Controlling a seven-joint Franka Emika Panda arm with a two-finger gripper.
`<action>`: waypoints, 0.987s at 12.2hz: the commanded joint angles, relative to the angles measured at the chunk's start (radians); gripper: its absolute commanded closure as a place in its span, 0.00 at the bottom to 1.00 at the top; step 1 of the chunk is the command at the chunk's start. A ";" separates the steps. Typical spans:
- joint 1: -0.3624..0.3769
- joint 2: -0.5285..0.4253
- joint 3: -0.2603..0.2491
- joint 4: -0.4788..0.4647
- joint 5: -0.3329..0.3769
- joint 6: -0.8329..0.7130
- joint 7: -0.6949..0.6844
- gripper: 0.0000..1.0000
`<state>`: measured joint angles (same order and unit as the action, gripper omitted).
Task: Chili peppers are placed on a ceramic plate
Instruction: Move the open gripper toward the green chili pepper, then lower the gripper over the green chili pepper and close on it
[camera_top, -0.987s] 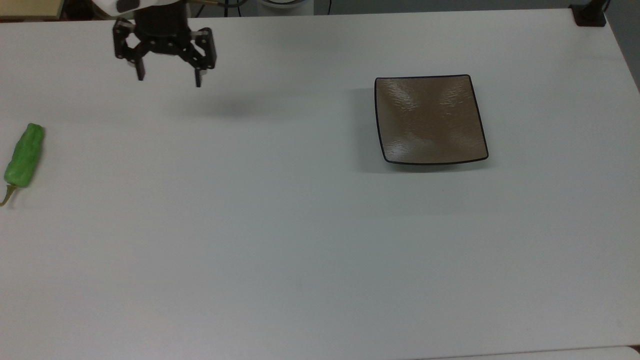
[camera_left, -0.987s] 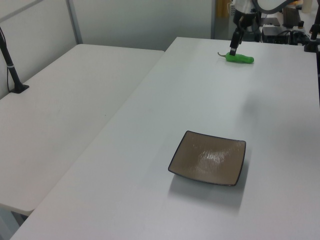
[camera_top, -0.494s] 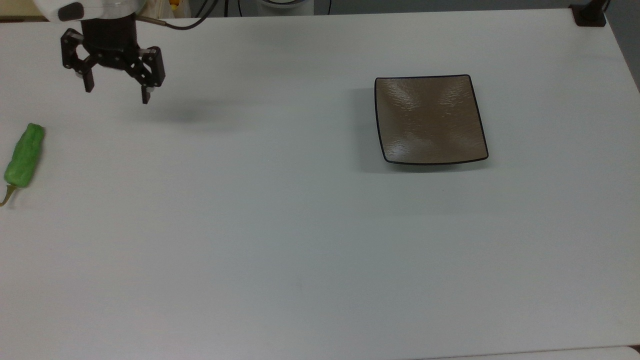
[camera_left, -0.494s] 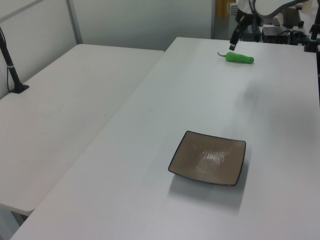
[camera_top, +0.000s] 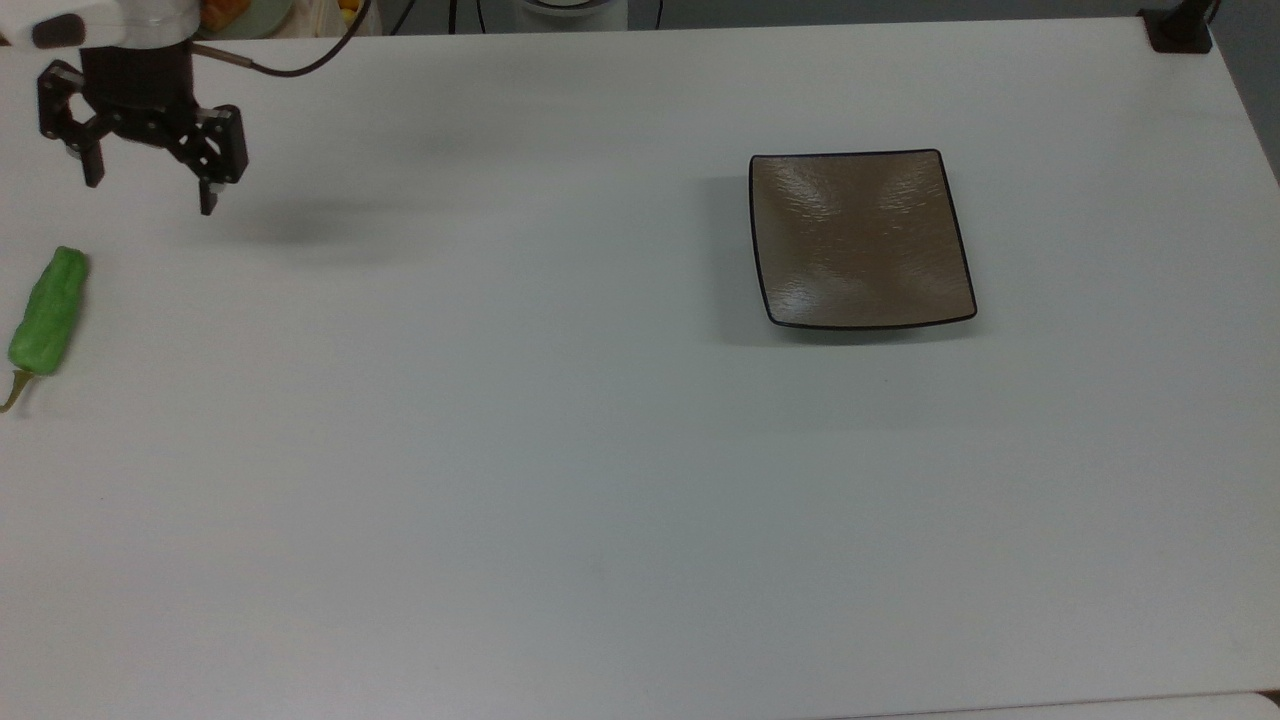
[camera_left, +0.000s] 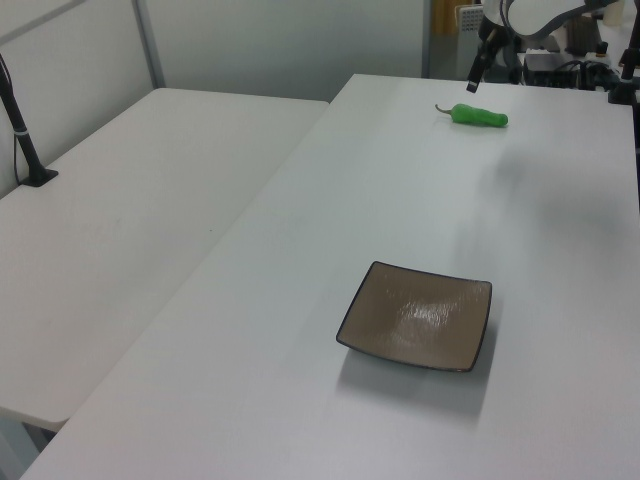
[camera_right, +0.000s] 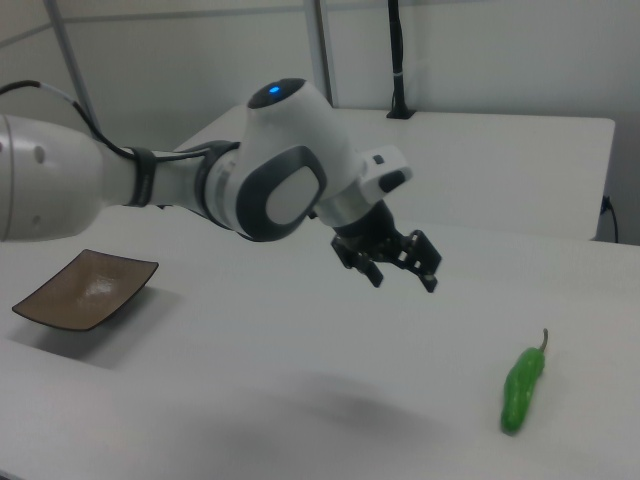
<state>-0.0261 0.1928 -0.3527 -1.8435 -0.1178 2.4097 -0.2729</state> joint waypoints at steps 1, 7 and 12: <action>-0.053 0.118 -0.008 0.108 0.009 0.009 -0.019 0.00; -0.139 0.270 -0.008 0.240 0.069 0.009 -0.020 0.00; -0.195 0.411 -0.008 0.369 0.142 0.009 -0.043 0.00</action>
<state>-0.1980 0.5311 -0.3561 -1.5585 -0.0138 2.4107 -0.2798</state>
